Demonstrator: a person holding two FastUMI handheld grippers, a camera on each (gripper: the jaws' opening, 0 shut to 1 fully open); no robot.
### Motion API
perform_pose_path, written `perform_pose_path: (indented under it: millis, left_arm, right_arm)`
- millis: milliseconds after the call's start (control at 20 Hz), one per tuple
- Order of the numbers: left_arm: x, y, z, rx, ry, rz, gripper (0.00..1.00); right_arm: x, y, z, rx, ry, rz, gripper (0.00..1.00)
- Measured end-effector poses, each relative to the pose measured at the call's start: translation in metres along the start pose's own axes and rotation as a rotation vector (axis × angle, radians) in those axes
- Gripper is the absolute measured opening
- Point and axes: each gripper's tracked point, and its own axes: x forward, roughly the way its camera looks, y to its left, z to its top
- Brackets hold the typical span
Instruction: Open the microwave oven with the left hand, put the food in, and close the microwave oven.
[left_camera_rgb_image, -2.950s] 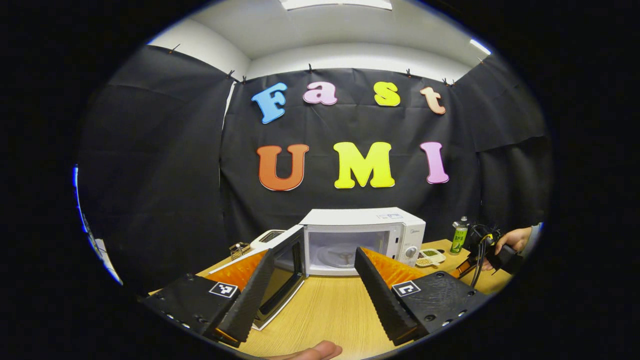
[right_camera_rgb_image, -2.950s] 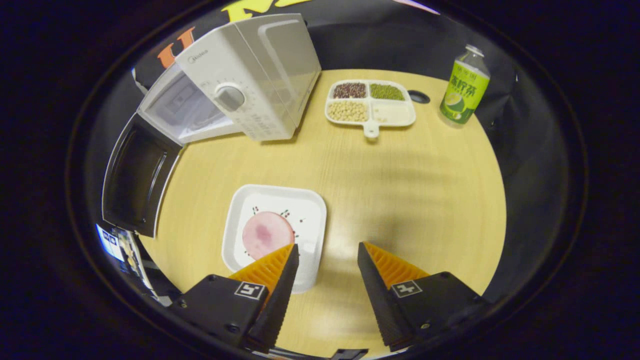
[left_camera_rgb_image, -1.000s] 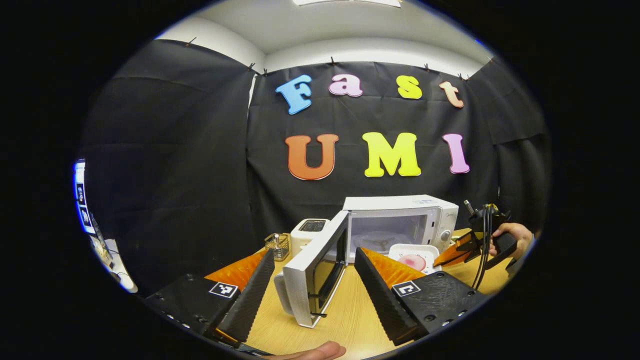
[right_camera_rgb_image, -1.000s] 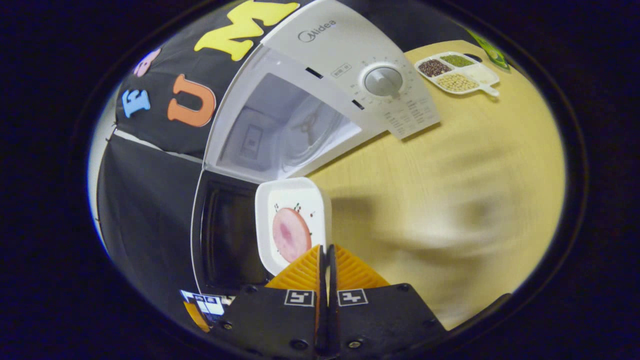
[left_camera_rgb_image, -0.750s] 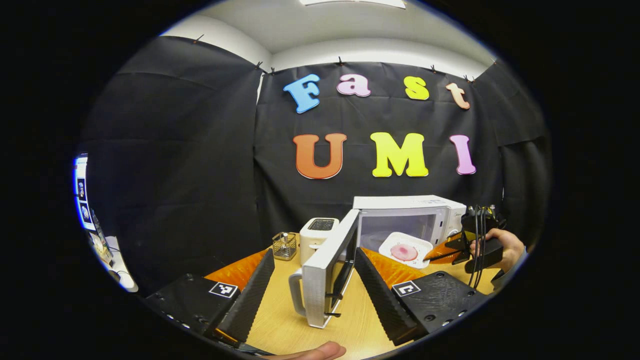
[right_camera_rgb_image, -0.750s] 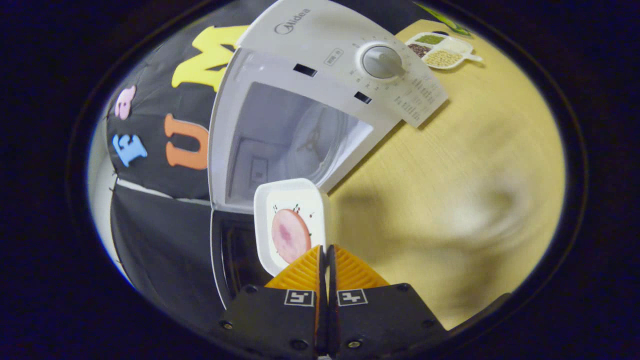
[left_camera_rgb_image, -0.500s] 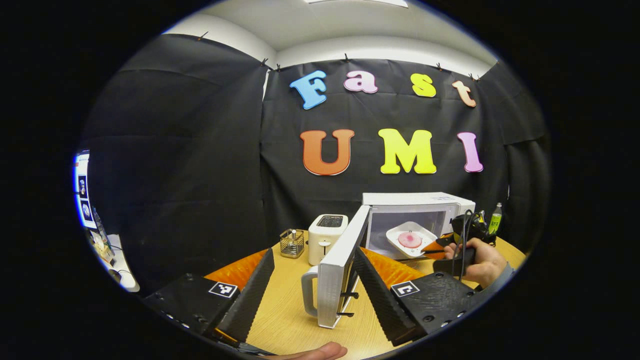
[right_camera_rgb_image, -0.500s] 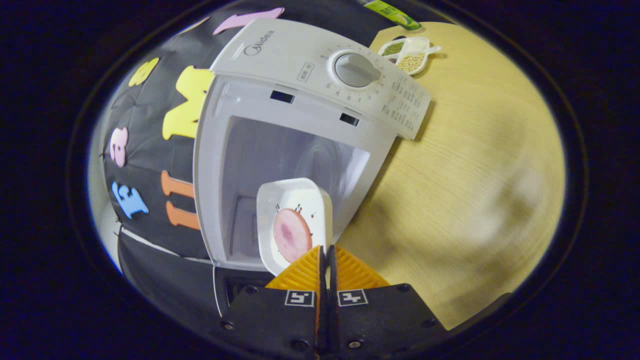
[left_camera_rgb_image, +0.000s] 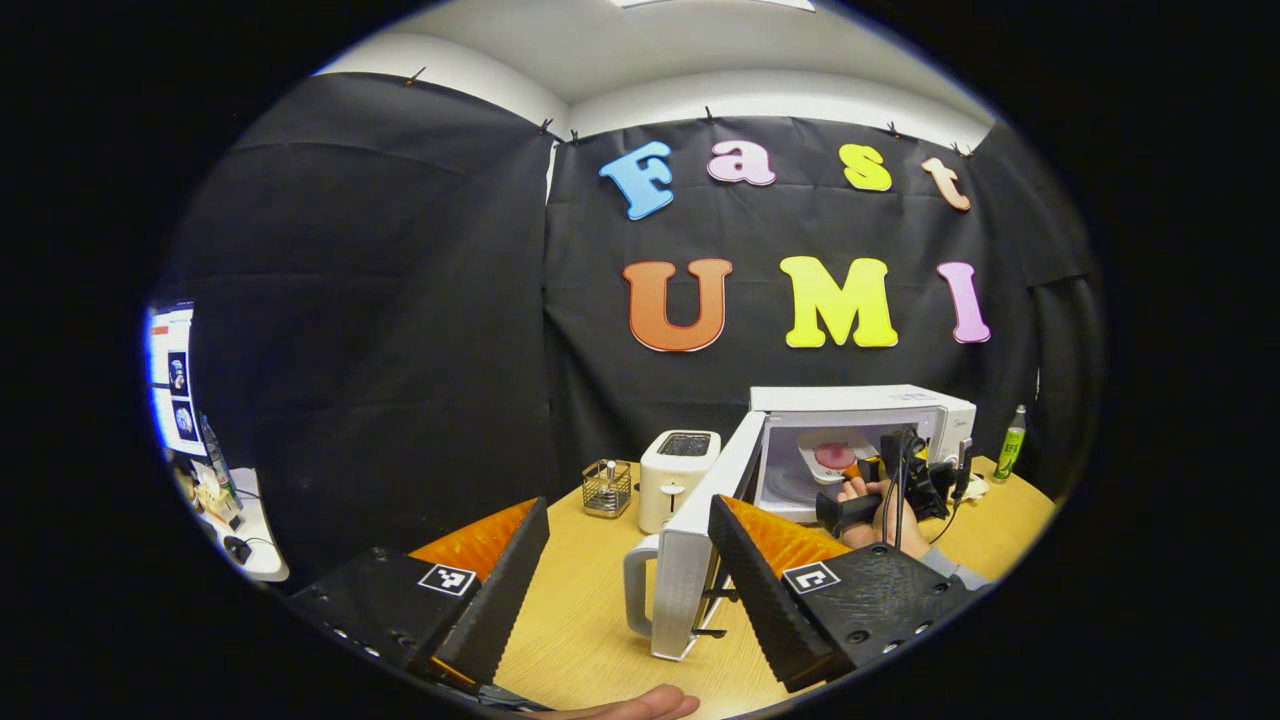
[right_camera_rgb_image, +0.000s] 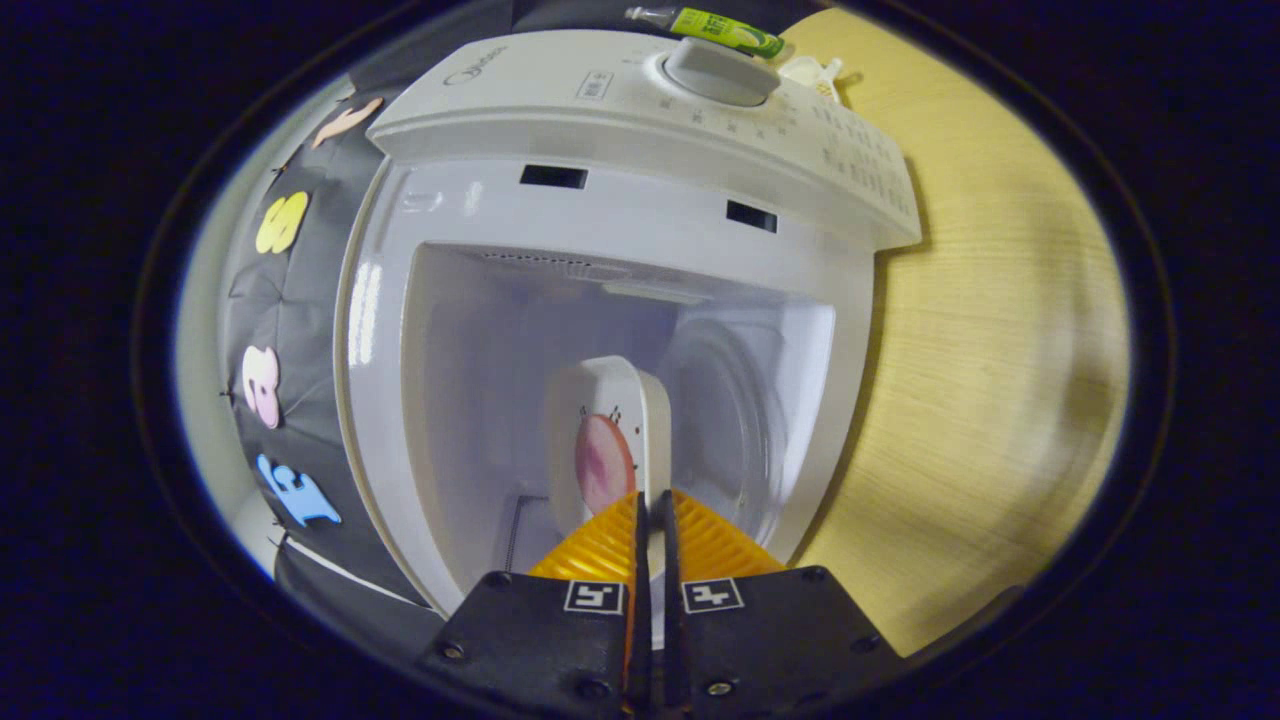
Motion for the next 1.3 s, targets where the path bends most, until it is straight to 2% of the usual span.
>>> perform_pose_path:
  millis: [250, 400, 500, 750, 800, 850, 900, 950, 1000, 1050, 1100, 1150, 1200, 1250, 1300]
  left_arm:
    - [0.007, -0.01, -0.003, -0.004, 0.017, -0.024, 0.94]
    - [0.007, -0.013, 0.001, 0.008, 0.011, -0.022, 0.94]
    - [0.003, -0.016, 0.003, 0.007, 0.005, -0.028, 0.94]
    - [-0.011, -0.019, 0.012, -0.002, -0.023, -0.04, 0.94]
    - [-0.013, -0.021, 0.015, -0.006, -0.026, -0.046, 0.84]
    - [-0.017, -0.023, 0.017, -0.009, -0.031, -0.055, 0.84]
    - [-0.019, -0.024, 0.019, -0.008, -0.036, -0.057, 0.84]
    - [-0.021, -0.024, 0.021, -0.005, -0.041, -0.056, 0.94]
    - [-0.025, -0.024, 0.022, -0.002, -0.048, -0.058, 0.94]
    - [-0.028, -0.023, 0.024, -0.001, -0.055, -0.062, 0.84]
    - [-0.032, -0.024, 0.026, -0.002, -0.063, -0.067, 0.84]
    - [-0.036, -0.025, 0.027, 0.001, -0.07, -0.077, 0.84]
    - [-0.036, -0.025, 0.026, 0.003, -0.073, -0.081, 0.94]
    - [-0.037, -0.022, 0.025, 0.003, -0.073, -0.08, 0.94]
    - [-0.038, -0.02, 0.024, 0.007, -0.078, -0.079, 0.94]
  right_arm:
    - [0.017, -0.016, 0.003, -0.019, -0.044, -0.026, 0.09]
    - [0.022, -0.026, -0.012, -0.002, 0.014, -0.048, 0.09]
    - [0.025, -0.025, -0.016, -0.002, 0.053, -0.029, 0.09]
    - [0.014, -0.016, -0.002, -0.166, 0.002, 0.039, 0.16]
    - [0.011, -0.018, 0.0, -0.207, -0.001, 0.033, 0.15]
    - [0.006, -0.017, -0.001, -0.242, 0.005, 0.046, 0.19]
    - [0.001, -0.015, -0.001, -0.276, 0.007, 0.058, 0.31]
    - [-0.006, -0.015, -0.001, -0.311, 0.01, 0.059, 0.53]
    - [-0.013, -0.016, 0.001, -0.346, 0.007, 0.05, 0.72]
    - [-0.02, -0.016, -0.003, -0.367, 0.025, 0.056, 0.66]
    - [-0.028, -0.013, -0.007, -0.405, 0.058, 0.071, 0.8]
    - [-0.036, -0.016, -0.009, -0.458, 0.08, 0.07, 0.68]
    - [-0.043, -0.019, -0.006, -0.51, 0.092, 0.07, 0.84]
    - [-0.053, -0.021, 0.0, -0.559, 0.09, 0.065, 0.76]
    - [-0.062, -0.024, 0.008, -0.604, 0.088, 0.055, 0.98]
